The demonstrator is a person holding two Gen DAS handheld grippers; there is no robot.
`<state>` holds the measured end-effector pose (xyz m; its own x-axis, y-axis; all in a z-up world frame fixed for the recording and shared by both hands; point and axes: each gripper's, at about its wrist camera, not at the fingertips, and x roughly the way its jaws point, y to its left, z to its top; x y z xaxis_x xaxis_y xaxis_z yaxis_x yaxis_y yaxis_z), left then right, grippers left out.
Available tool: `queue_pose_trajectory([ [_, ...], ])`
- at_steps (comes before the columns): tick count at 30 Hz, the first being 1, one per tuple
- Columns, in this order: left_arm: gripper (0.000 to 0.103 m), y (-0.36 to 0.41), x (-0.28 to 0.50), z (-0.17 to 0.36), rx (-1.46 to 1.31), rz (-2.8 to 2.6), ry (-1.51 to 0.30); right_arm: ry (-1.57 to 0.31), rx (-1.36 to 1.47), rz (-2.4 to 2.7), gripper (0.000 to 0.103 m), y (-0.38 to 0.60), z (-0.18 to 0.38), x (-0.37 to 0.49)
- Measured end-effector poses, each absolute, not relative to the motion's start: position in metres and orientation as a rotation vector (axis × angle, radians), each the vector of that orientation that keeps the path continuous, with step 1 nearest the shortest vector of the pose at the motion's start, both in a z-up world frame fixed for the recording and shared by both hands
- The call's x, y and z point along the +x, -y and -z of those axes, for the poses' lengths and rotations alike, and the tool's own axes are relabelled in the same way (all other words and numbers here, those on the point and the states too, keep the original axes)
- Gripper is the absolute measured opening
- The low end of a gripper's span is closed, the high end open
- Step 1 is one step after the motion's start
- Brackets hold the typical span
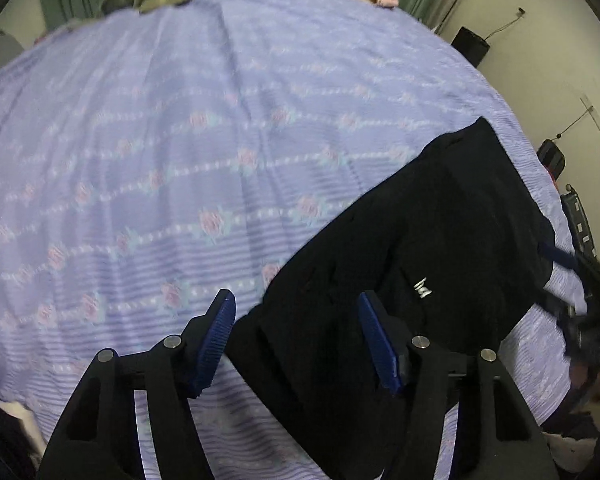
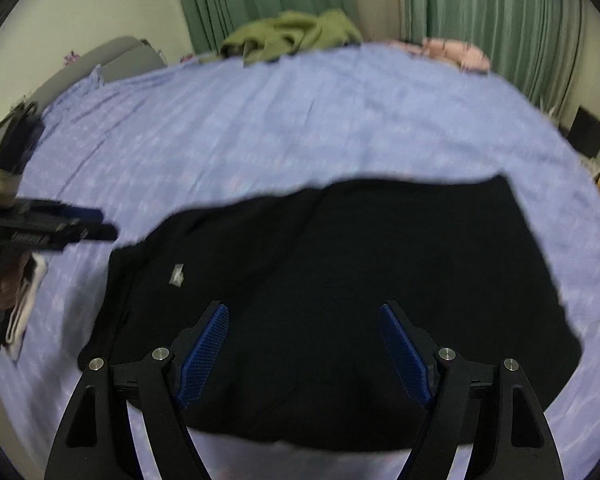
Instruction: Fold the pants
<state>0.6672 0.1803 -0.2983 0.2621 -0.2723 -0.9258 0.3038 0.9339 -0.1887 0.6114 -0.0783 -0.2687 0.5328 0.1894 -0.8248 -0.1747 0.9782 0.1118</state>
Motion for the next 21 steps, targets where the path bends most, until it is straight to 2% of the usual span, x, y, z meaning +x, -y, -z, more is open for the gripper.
queue_pose_trajectory([
  [5, 0.059, -0.177, 0.667, 0.331, 0.024, 0.383, -1.316, -1.032, 0.008, -0.224, 0.078, 0.066, 0.282, 0.601],
  [6, 0.05, -0.178, 0.667, 0.334, 0.009, 0.383, -1.324, -1.034, 0.004, -0.22, 0.078, 0.065, 0.283, 0.6],
  [11, 0.031, -0.183, 0.658, 0.325, -0.008, 0.337, -1.279, -1.032, 0.007, -0.215, 0.078, 0.063, 0.278, 0.603],
  [17, 0.031, -0.203, 0.646, 0.311, -0.031, 0.26, -1.204, -0.973, 0.007, -0.211, 0.078, 0.059, 0.262, 0.604],
  [19, 0.035, -0.197, 0.655, 0.325, 0.001, 0.23, -1.242, -0.95, -0.019, -0.208, 0.078, 0.056, 0.259, 0.605],
  [21, 0.044, -0.193, 0.663, 0.33, 0.026, 0.184, -1.256, -0.939, -0.052, -0.193, 0.078, 0.055, 0.257, 0.606],
])
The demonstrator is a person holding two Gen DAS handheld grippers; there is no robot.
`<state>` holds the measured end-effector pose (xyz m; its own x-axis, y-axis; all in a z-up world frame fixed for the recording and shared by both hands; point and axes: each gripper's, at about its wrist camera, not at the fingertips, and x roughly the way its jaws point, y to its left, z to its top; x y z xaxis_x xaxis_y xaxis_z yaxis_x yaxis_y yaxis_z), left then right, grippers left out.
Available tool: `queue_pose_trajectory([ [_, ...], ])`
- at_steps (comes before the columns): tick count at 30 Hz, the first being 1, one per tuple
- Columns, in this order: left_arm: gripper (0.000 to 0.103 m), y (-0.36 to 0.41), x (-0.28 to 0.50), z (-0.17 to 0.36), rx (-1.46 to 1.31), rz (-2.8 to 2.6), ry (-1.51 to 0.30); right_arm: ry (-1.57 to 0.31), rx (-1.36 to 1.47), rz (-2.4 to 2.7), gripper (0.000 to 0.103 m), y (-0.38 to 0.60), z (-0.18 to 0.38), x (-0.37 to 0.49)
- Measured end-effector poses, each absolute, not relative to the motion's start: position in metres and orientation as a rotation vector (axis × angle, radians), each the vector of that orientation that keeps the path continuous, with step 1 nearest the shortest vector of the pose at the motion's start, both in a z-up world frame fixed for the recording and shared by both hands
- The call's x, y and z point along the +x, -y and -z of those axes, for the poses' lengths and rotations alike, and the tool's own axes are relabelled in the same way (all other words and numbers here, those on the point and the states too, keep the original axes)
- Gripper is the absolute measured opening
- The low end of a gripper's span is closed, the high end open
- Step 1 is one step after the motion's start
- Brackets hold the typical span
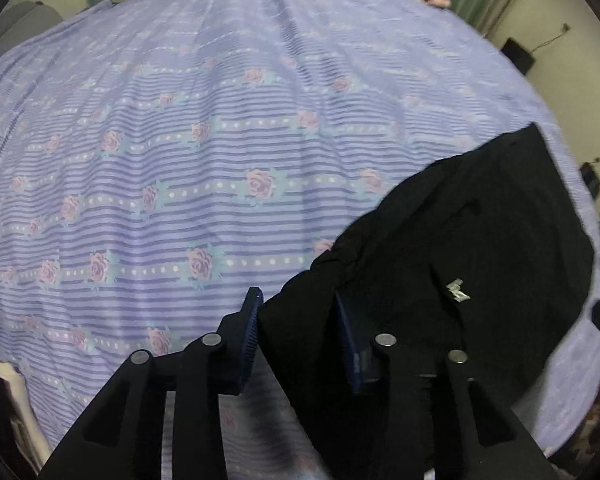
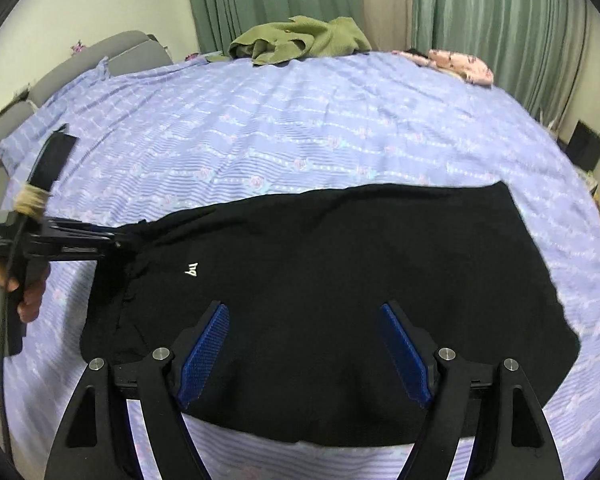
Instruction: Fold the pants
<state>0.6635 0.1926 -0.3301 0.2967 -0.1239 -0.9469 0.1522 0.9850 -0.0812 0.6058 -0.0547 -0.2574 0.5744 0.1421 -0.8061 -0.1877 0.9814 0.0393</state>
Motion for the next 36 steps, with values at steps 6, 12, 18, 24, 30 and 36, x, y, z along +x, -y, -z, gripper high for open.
queue_pose_trajectory([
  [6, 0.07, -0.169, 0.632, 0.267, 0.219, 0.091, -1.032, -0.897, -0.077, -0.125, 0.078, 0.075, 0.239, 0.592],
  [12, 0.07, -0.12, 0.567, 0.205, 0.333, 0.281, -0.897, -0.888, 0.015, -0.086, 0.078, 0.128, 0.216, 0.556],
  [18, 0.07, -0.012, 0.5, 0.223, 0.511, 0.533, -0.833, -0.93, 0.073, -0.03, 0.078, 0.178, 0.211, 0.503],
  [24, 0.07, 0.074, 0.48, 0.273, 0.667, 0.659, -0.819, -1.018, 0.119, 0.055, 0.078, 0.22, 0.231, 0.463],
  [30, 0.058, 0.131, 0.487, 0.314, 0.786, 0.723, -0.839, -1.084, 0.197, 0.137, 0.078, 0.253, 0.263, 0.443],
  [36, 0.03, 0.161, 0.512, 0.346, 0.867, 0.767, -0.87, -1.112, 0.25, 0.149, 0.078, 0.266, 0.288, 0.443],
])
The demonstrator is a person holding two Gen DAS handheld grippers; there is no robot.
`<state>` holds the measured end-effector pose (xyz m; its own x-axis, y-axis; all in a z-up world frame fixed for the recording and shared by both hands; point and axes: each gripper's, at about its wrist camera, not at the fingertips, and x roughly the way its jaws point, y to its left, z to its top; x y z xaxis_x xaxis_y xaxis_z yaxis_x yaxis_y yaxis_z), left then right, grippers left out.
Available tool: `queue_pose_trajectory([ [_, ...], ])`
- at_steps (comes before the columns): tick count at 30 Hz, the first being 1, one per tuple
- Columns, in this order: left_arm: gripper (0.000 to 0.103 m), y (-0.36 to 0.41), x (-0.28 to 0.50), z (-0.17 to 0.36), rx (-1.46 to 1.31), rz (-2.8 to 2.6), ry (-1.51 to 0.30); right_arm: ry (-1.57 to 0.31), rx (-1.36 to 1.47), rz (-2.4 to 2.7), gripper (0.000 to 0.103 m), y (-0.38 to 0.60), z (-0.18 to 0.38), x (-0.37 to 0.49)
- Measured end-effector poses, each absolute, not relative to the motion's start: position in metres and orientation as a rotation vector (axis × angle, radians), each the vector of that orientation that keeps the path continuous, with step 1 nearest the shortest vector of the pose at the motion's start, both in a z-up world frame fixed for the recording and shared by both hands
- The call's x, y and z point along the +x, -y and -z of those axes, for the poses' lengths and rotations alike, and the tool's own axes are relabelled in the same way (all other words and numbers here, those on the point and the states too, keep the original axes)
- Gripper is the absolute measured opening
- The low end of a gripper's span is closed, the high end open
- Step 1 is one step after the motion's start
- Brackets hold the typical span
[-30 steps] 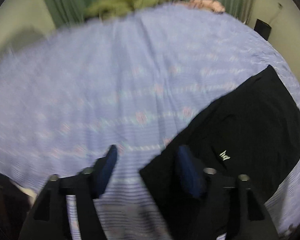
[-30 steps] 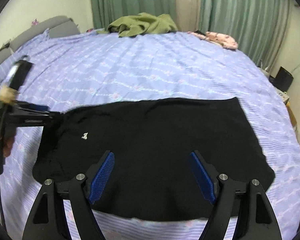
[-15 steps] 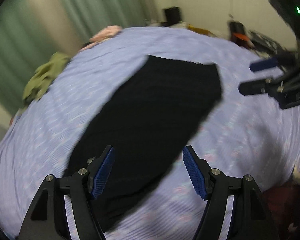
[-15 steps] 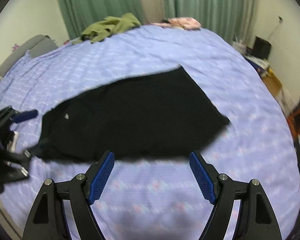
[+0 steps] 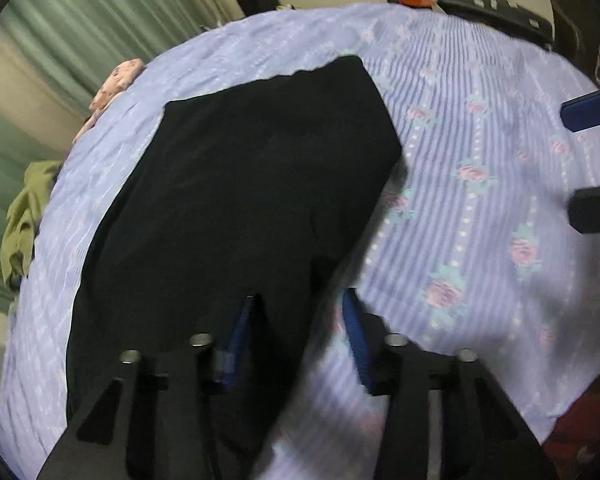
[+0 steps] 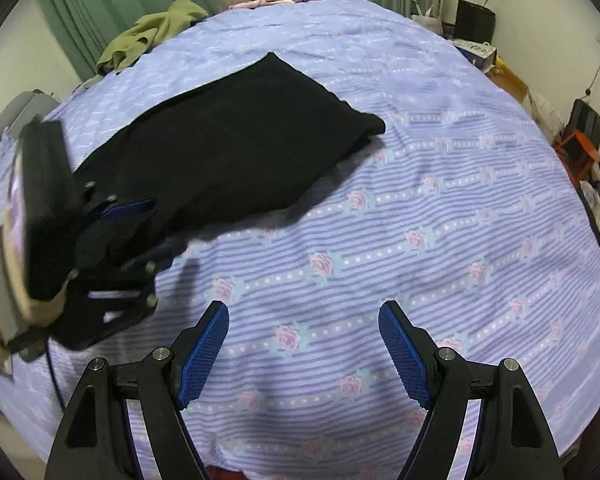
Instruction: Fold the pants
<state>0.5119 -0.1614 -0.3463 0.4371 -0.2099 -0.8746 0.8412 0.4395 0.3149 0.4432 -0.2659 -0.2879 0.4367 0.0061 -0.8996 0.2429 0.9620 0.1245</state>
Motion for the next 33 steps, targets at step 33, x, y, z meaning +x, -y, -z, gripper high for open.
queue_pose_trajectory([
  [33, 0.014, 0.099, 0.707, 0.358, 0.165, 0.766, -1.302, -0.967, 0.524, -0.284, 0.054, 0.231, 0.343, 0.62],
])
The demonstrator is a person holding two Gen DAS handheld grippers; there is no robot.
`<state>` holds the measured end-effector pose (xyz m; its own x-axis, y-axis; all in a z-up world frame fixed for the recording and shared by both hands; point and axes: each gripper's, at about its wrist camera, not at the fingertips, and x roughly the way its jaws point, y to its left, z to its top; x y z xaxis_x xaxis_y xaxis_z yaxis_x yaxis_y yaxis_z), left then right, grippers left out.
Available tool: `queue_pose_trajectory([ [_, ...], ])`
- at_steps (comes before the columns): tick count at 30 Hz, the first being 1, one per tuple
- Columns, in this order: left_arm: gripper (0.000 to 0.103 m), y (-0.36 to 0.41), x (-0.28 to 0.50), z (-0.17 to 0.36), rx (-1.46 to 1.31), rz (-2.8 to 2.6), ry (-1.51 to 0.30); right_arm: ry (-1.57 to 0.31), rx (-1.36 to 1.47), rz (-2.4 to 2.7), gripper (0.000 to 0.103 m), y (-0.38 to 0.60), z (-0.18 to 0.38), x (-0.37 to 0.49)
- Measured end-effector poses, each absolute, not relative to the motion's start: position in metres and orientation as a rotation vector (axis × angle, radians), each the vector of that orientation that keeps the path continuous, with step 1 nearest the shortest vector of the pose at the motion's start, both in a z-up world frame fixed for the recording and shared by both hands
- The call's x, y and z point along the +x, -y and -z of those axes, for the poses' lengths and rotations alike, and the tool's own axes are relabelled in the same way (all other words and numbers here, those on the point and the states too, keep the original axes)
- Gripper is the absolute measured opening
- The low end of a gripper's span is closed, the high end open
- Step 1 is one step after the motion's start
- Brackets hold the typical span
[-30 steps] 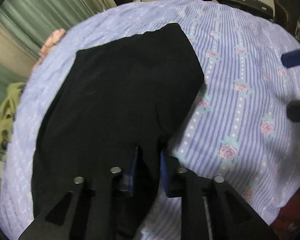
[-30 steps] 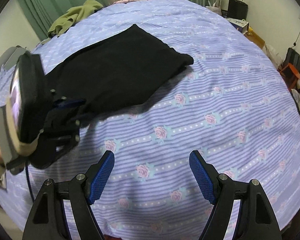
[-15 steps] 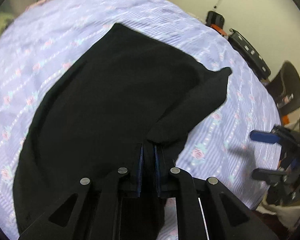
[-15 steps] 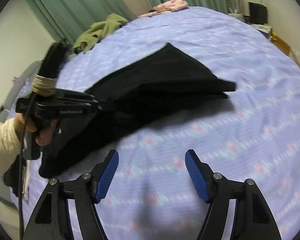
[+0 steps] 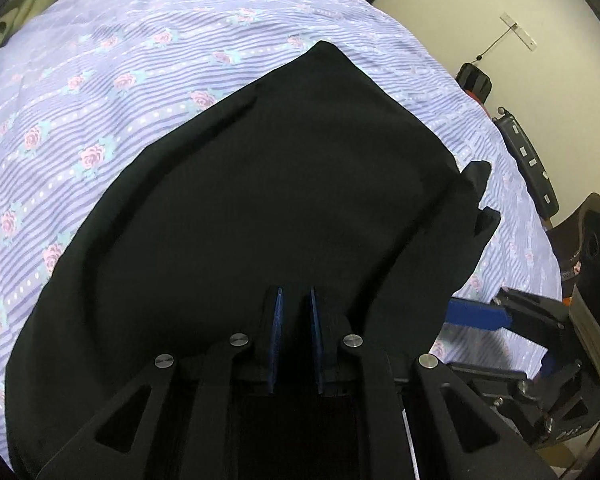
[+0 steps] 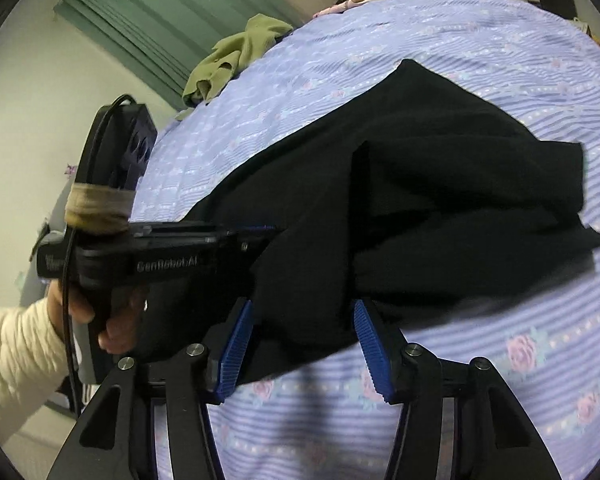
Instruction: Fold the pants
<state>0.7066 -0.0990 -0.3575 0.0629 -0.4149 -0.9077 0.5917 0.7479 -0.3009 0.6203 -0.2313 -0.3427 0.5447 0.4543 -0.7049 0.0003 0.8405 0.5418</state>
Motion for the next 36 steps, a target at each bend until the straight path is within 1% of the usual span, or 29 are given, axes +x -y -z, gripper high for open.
queue_pose_trajectory([
  [6, 0.014, 0.093, 0.706, 0.362, 0.144, 0.743, -1.303, -1.03, 0.528, -0.323, 0.054, 0.227, 0.363, 0.641],
  [7, 0.014, 0.094, 0.705, 0.361, 0.144, 0.738, -1.304, -1.044, 0.551, -0.346, 0.051, 0.226, 0.366, 0.643],
  [8, 0.014, 0.094, 0.704, 0.36, 0.147, 0.734, -1.304, -1.055, 0.561, -0.367, 0.038, 0.223, 0.366, 0.643],
  [9, 0.014, 0.094, 0.702, 0.359, 0.148, 0.731, -1.303, -1.061, 0.563, -0.38, 0.033, 0.221, 0.364, 0.641],
  [11, 0.014, 0.091, 0.696, 0.356, 0.158, 0.723, -1.301, -1.057, 0.557, -0.389, 0.016, 0.221, 0.355, 0.631],
  [12, 0.014, 0.09, 0.69, 0.353, 0.162, 0.728, -1.292, -1.052, 0.563, -0.392, 0.012, 0.223, 0.35, 0.625],
  [13, 0.015, 0.089, 0.683, 0.349, 0.166, 0.732, -1.282, -1.047, 0.579, -0.391, 0.011, 0.227, 0.344, 0.617],
  [14, 0.017, 0.089, 0.675, 0.344, 0.168, 0.738, -1.269, -1.04, 0.585, -0.385, 0.01, 0.229, 0.339, 0.611],
  [15, 0.022, 0.089, 0.664, 0.338, 0.175, 0.75, -1.254, -1.036, 0.575, -0.365, 0.01, 0.232, 0.329, 0.6],
  [17, 0.026, 0.091, 0.641, 0.329, 0.191, 0.783, -1.231, -1.036, 0.546, -0.339, 0.01, 0.235, 0.318, 0.583],
  [21, 0.031, 0.1, 0.605, 0.32, 0.241, 0.824, -1.206, -1.078, 0.515, -0.306, 0.01, 0.237, 0.312, 0.554],
  [23, 0.033, 0.108, 0.591, 0.325, 0.276, 0.823, -1.217, -1.113, 0.478, -0.279, 0.009, 0.235, 0.315, 0.544],
  [27, 0.033, 0.117, 0.581, 0.353, 0.367, 0.779, -1.268, -1.17, 0.486, -0.226, 0.009, 0.236, 0.33, 0.534],
  [29, 0.033, 0.118, 0.581, 0.363, 0.378, 0.759, -1.276, -1.202, 0.487, -0.191, 0.009, 0.239, 0.341, 0.531],
  [31, 0.034, 0.116, 0.583, 0.368, 0.369, 0.755, -1.273, -1.236, 0.546, -0.156, 0.01, 0.246, 0.349, 0.528],
  [32, 0.034, 0.115, 0.584, 0.368, 0.362, 0.752, -1.273, -1.24, 0.576, -0.139, 0.011, 0.251, 0.35, 0.527],
  [33, 0.034, 0.113, 0.585, 0.367, 0.355, 0.747, -1.272, -1.225, 0.588, -0.117, 0.019, 0.256, 0.348, 0.525],
  [34, 0.034, 0.111, 0.585, 0.367, 0.354, 0.744, -1.271, -1.198, 0.591, -0.086, 0.035, 0.262, 0.345, 0.522],
  [35, 0.033, 0.11, 0.584, 0.366, 0.356, 0.739, -1.273, -1.164, 0.592, -0.039, 0.041, 0.27, 0.339, 0.521],
  [36, 0.033, 0.107, 0.582, 0.362, 0.361, 0.725, -1.276, -1.13, 0.592, 0.008, 0.041, 0.278, 0.331, 0.522],
])
